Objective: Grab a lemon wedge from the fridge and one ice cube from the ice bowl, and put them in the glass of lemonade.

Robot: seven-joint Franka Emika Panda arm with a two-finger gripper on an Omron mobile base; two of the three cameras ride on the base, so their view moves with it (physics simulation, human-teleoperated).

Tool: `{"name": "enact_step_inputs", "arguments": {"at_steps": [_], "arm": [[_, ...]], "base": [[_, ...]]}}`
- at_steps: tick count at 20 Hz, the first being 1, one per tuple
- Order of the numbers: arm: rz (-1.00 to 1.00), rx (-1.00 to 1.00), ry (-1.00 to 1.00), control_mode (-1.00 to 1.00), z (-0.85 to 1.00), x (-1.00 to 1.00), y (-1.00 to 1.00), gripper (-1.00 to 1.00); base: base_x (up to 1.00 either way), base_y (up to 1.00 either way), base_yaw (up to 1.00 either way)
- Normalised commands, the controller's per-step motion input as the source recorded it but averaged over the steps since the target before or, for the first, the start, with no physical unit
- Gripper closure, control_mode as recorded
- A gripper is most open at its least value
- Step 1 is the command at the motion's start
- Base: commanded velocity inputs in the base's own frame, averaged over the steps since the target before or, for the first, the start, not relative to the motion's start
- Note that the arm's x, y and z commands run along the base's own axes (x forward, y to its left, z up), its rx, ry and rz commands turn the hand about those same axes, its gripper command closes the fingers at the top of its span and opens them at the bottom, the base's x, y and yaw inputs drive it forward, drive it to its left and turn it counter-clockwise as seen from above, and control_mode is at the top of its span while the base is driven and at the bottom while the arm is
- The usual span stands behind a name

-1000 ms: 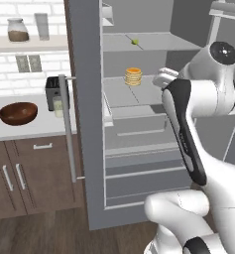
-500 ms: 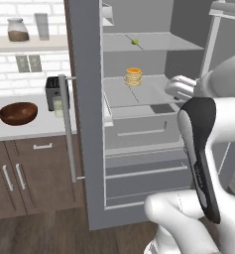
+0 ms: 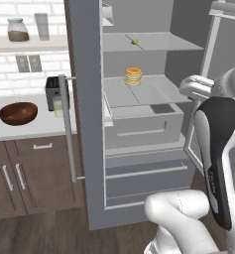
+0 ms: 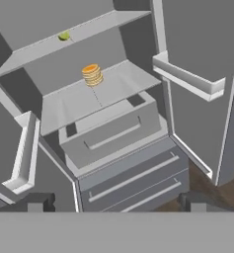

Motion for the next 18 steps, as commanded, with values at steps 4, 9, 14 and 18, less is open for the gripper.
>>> {"name": "enact_step_inputs", "arguments": {"at_steps": [4, 9, 14, 18], "arm": [[0.01, 0.00, 0.00, -1.00, 0.00, -0.08, 0.03, -1.00], [0.10, 0.00, 0.01, -1.00, 0.00, -0.31, 0.00, -1.00], [0.01, 0.00, 0.00, -1.00, 0.00, -0.30, 0.00, -1.00], [0.00, 0.00, 0.00, -1.00, 0.00, -0.09, -0.06, -1.00]], "base": [[0.00, 0.00, 0.00], [0.00, 0.00, 0.00], [0.00, 0.00, 0.00], [0.00, 0.00, 0.00]]}}
